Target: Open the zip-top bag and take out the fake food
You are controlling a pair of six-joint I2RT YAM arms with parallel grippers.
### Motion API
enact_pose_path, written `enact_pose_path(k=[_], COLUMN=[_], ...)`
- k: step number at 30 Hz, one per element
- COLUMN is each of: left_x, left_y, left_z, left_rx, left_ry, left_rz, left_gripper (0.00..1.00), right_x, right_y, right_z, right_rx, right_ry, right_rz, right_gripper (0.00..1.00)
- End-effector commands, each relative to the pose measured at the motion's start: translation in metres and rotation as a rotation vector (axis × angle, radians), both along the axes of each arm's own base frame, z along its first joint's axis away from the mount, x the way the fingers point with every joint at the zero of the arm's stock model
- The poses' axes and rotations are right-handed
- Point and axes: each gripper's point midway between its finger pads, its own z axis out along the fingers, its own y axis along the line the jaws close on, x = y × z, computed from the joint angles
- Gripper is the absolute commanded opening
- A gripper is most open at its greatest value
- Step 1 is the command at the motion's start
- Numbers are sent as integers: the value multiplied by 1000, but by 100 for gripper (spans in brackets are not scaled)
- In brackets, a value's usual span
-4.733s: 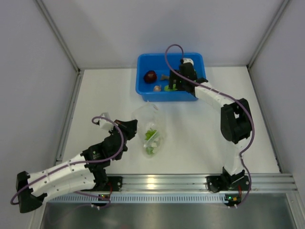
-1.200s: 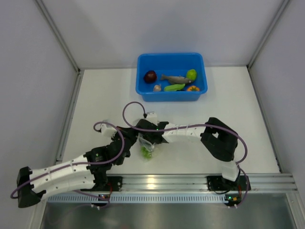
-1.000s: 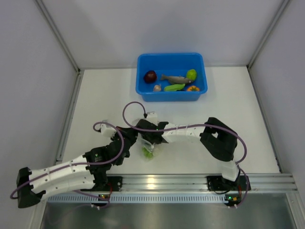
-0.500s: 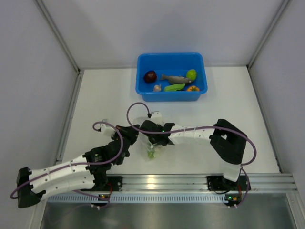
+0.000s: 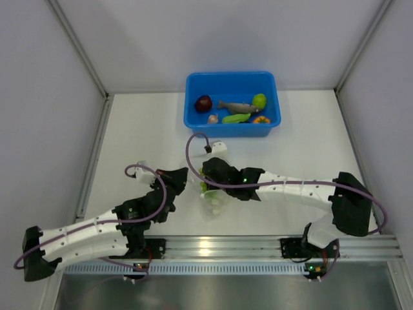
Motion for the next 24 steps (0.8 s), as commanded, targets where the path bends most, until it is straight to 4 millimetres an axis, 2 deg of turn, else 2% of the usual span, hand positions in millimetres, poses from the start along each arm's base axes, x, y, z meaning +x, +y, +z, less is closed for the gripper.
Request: enact_pose_path(k=[1,2,3,5,6,8,9,11,16,21,24], left_x=[4,5,5,6,6,6,7,7,7,6,6], left_y=[-1,-2,-2,-5,-5,-7,-7,-10,-14,-15,-14], left_z=[23,25,24,26,27,24,26,24,21,18,17], left_rx=[-32,-23,-15,2,6,32,35,57,66,83,85], left_ry=[-44,-46,-46,-48,-49,-47,-48,-45,-37,-35,-36], left_rz=[20,19,18,12,13,7,6,-6,-22,-28,-26], left_gripper=[0,0,0,0,0,0,0,0,0,0,0], right_x=[-6,-8,-13,-16,-19,-22,-26,-27,-24,-23,-23], right_y=[21,22,22,24,22,22,19,19,11,4,3], right_z=[47,57,56,71,68,86,83,105,129,171,187], right_rx=[133,162,157,205,197,254,253,312,334,394,414], right_ry=[-127,-144,-150,-188,-194,-236,-235,-297,-361,-432,-458], right_rz=[136,162,205,243,271,296,315,336,322,312,323], right_gripper=[4,1,0,0,0,0,0,0,0,0,0])
